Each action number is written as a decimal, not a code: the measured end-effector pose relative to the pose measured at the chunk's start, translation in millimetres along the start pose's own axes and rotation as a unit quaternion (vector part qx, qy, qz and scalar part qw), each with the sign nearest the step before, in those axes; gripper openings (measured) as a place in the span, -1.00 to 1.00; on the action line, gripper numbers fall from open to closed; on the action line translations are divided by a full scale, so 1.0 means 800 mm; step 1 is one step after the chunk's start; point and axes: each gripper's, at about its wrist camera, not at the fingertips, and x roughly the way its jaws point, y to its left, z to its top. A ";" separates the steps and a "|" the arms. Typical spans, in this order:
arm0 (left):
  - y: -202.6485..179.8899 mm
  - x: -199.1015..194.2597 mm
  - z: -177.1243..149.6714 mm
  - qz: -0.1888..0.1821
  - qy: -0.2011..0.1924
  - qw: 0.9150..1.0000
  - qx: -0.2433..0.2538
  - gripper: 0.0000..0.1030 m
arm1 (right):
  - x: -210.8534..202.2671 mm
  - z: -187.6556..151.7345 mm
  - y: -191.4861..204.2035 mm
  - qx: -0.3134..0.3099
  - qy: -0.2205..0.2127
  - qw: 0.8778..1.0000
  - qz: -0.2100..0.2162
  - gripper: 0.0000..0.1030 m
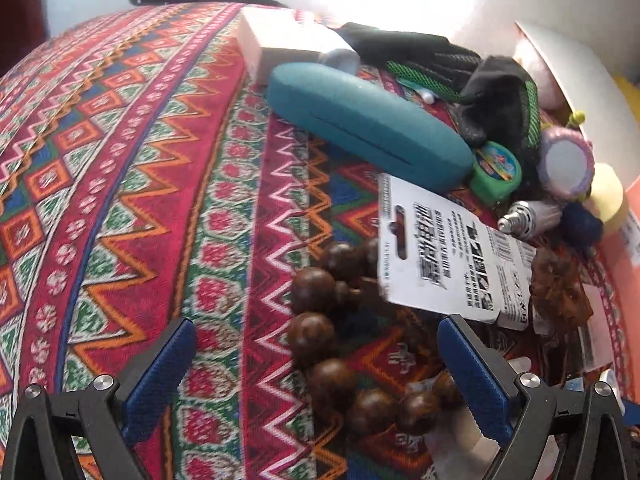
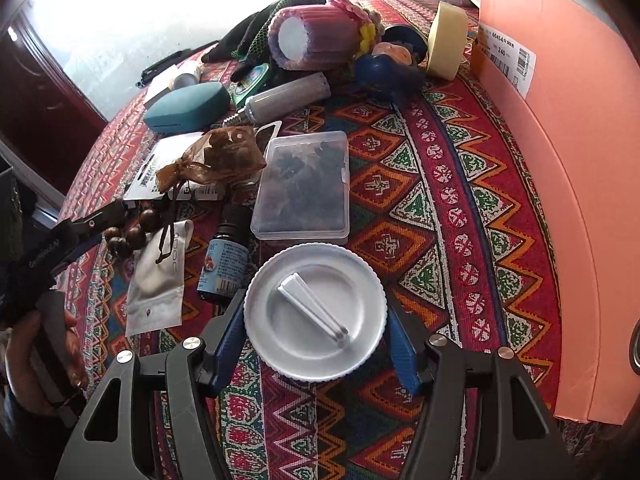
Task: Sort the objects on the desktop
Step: 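Grasp the white packet beside the wooden beads with the left tool, then lift the white packet off the bed with the left tool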
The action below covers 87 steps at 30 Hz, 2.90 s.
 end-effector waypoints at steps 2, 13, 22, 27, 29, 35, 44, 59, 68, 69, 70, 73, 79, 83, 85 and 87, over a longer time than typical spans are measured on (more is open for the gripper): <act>-0.014 -0.006 0.000 -0.011 -0.004 1.000 0.022 0.92 | 0.000 0.001 -0.001 0.002 -0.001 1.000 0.002 0.28; -0.104 -0.060 -0.083 0.016 -0.005 0.923 0.384 0.74 | 0.001 0.008 -0.012 0.032 0.006 0.999 0.039 0.28; -0.170 -0.039 -0.135 0.007 -0.031 0.850 0.526 0.75 | 0.000 0.011 -0.018 0.050 0.013 0.996 0.078 0.28; -0.155 0.004 -0.078 -0.070 0.016 0.902 0.426 0.05 | -0.005 0.011 -0.023 0.055 0.008 0.995 0.080 0.27; -0.138 0.001 -0.065 -0.070 0.016 0.926 0.371 -0.61 | -0.011 0.013 -0.024 0.053 -0.005 0.996 0.074 0.27; -0.088 -0.057 -0.078 -0.087 -0.001 0.956 0.279 -0.68 | -0.042 0.011 -0.018 0.027 -0.057 0.996 0.056 0.27; -0.064 -0.163 -0.123 -0.090 -0.053 0.962 0.254 -0.91 | -0.093 -0.021 0.007 0.002 -0.089 0.994 0.060 0.27; -0.044 -0.163 -0.183 -0.090 -0.024 0.956 0.279 0.86 | -0.138 -0.071 0.017 -0.013 -0.094 0.993 0.072 0.27; -0.027 -0.121 -0.192 -0.049 0.002 0.974 0.220 -0.12 | -0.131 -0.075 0.019 -0.011 -0.080 0.993 0.081 0.27; -0.022 -0.128 -0.189 -0.051 -0.001 0.976 0.212 -0.13 | -0.133 -0.075 0.020 -0.014 -0.083 0.993 0.079 0.27; -0.019 -0.135 -0.186 -0.054 -0.005 0.977 0.206 -0.15 | -0.136 -0.076 0.020 -0.018 -0.086 0.993 0.077 0.27; -0.022 -0.162 -0.185 -0.056 -0.024 0.974 0.216 -0.15 | -0.142 -0.076 0.020 -0.021 -0.091 0.993 0.072 0.27; -0.041 -0.214 -0.176 -0.063 -0.069 0.967 0.235 -0.14 | -0.155 -0.075 0.025 -0.020 -0.100 0.992 0.076 0.27; -0.058 -0.245 -0.163 -0.072 -0.097 0.962 0.245 -0.14 | -0.179 -0.078 0.031 -0.030 -0.118 0.989 0.079 0.27; -0.067 -0.256 -0.152 -0.080 -0.110 0.960 0.247 -0.14 | -0.195 -0.078 0.031 -0.034 -0.130 0.988 0.079 0.27; -0.079 -0.269 -0.142 -0.090 -0.122 0.957 0.249 -0.13 | -0.214 -0.078 0.028 -0.034 -0.145 0.986 0.078 0.27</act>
